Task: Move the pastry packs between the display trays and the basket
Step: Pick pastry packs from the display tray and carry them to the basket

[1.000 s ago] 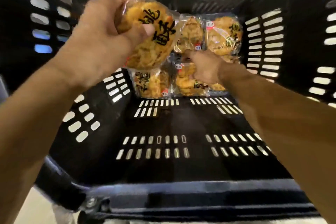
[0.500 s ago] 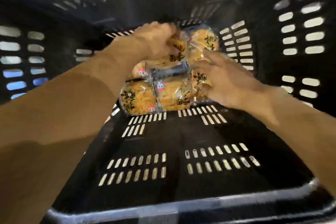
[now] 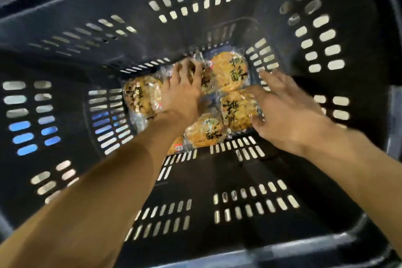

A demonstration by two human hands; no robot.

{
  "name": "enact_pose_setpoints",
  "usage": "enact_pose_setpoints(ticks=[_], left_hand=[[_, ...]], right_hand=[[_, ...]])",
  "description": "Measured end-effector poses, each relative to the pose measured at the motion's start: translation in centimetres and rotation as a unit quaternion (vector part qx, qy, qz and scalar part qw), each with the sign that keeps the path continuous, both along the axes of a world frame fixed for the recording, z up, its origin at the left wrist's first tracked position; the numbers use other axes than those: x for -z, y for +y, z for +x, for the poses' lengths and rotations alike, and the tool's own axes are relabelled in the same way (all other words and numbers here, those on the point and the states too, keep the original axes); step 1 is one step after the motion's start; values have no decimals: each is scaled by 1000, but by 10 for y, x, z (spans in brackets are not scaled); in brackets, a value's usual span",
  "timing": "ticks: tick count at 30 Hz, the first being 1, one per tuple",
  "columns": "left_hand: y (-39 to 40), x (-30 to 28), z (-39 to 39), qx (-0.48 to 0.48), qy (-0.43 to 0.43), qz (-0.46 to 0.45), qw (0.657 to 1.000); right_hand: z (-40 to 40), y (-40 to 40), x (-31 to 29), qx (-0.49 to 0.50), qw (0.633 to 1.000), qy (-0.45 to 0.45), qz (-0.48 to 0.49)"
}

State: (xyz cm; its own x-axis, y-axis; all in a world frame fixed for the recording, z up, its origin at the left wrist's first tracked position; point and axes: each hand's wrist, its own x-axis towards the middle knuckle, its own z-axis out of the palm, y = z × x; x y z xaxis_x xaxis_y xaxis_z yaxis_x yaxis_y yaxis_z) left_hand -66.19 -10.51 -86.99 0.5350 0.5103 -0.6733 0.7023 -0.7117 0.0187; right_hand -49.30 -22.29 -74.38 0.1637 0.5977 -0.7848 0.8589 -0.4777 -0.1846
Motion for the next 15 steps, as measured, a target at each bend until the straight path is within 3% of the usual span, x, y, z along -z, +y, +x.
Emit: enact_pose_setpoints(ticks=[4, 10, 13, 15], left_hand=[[-6, 19, -11, -10, 31, 22, 999], [1, -3, -16, 23, 75, 11, 997], [-2, -34, -15, 11, 52, 4, 999], [-6, -89, -9, 28, 31, 2, 999]], right_hand=[[-1, -3, -3, -20, 999, -26, 10], [-3, -2, -6, -16, 999, -36, 18], [-7, -2, -28, -15, 998, -35, 50], [-7, -4, -68, -8, 995, -34, 93]])
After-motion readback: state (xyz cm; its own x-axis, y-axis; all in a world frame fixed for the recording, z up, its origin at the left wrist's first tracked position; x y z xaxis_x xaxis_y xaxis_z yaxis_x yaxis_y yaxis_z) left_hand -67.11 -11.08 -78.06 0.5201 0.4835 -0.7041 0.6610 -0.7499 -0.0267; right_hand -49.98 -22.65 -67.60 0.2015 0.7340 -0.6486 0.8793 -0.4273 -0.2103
